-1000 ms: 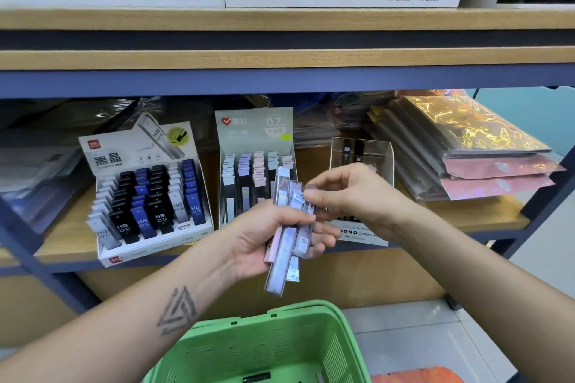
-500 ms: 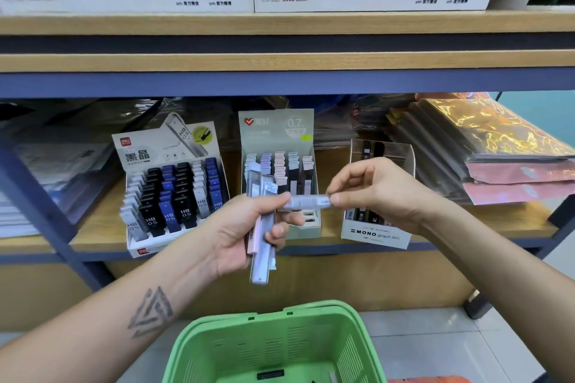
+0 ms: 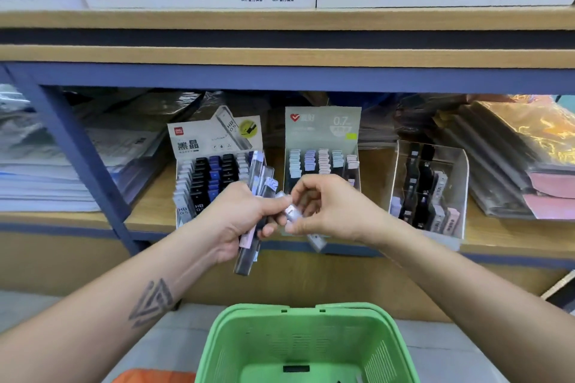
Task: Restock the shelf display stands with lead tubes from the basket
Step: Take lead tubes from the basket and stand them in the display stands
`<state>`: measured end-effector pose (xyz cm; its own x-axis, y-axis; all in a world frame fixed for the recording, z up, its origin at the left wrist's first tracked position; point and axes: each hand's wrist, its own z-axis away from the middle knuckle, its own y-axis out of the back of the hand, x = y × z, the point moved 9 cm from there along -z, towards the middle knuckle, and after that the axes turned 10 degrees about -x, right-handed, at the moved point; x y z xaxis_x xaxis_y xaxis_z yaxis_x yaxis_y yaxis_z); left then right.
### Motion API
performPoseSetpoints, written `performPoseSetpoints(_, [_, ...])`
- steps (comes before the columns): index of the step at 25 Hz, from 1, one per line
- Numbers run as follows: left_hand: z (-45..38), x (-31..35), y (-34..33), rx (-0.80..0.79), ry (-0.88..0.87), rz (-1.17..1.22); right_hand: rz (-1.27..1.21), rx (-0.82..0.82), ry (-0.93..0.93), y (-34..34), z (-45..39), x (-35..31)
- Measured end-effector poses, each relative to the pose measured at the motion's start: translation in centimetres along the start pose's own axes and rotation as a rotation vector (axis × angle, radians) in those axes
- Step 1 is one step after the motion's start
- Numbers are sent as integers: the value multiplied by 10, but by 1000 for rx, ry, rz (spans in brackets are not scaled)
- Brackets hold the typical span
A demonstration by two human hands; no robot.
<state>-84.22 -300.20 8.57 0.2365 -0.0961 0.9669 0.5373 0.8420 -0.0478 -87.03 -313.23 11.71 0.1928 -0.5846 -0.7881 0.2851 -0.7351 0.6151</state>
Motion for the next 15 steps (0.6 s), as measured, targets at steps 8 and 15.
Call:
performPoseSetpoints(8, [22,-7,76,149,103,331,211,134,52,-12,-49,-34])
performPoseSetpoints(15, [44,-37,96,161,295,481,123,328,91,-3,-76,-29])
